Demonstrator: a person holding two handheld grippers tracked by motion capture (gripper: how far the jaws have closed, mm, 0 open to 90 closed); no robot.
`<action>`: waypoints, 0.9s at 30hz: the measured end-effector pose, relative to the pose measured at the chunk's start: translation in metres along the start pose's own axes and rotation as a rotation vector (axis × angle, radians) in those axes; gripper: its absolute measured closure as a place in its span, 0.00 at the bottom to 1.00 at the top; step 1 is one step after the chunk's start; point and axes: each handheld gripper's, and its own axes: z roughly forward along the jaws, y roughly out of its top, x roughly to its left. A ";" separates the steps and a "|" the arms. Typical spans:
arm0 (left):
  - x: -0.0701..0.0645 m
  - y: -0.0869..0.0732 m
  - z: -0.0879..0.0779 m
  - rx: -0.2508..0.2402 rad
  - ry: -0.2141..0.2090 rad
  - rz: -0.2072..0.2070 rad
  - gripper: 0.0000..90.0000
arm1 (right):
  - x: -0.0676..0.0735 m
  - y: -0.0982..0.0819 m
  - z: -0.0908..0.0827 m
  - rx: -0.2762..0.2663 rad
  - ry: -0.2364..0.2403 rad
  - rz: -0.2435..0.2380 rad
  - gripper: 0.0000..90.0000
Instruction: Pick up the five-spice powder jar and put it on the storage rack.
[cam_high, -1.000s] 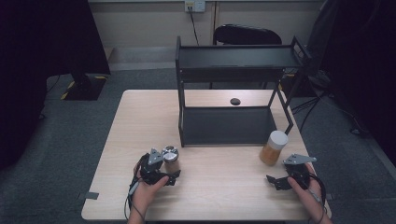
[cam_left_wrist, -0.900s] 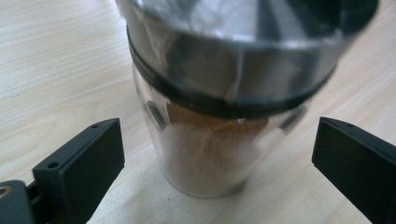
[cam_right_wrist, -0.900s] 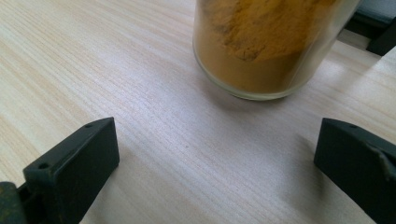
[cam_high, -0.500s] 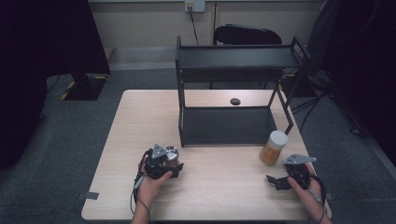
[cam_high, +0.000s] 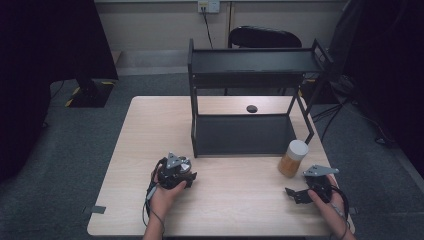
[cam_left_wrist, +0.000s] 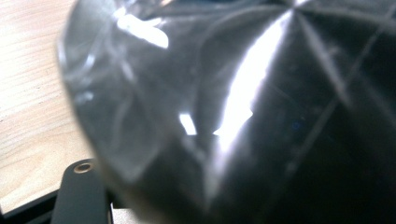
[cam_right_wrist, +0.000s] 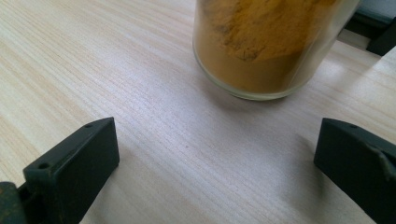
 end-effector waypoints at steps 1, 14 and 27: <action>-0.001 0.001 0.000 0.003 0.002 0.002 0.34 | 0.000 0.000 0.000 0.000 0.000 -0.001 0.00; -0.008 0.019 0.009 0.008 -0.058 0.008 0.34 | 0.000 0.000 0.000 0.000 0.000 -0.001 0.00; -0.015 0.049 0.026 0.012 -0.106 0.040 0.34 | 0.000 0.000 0.000 0.000 0.000 -0.001 0.00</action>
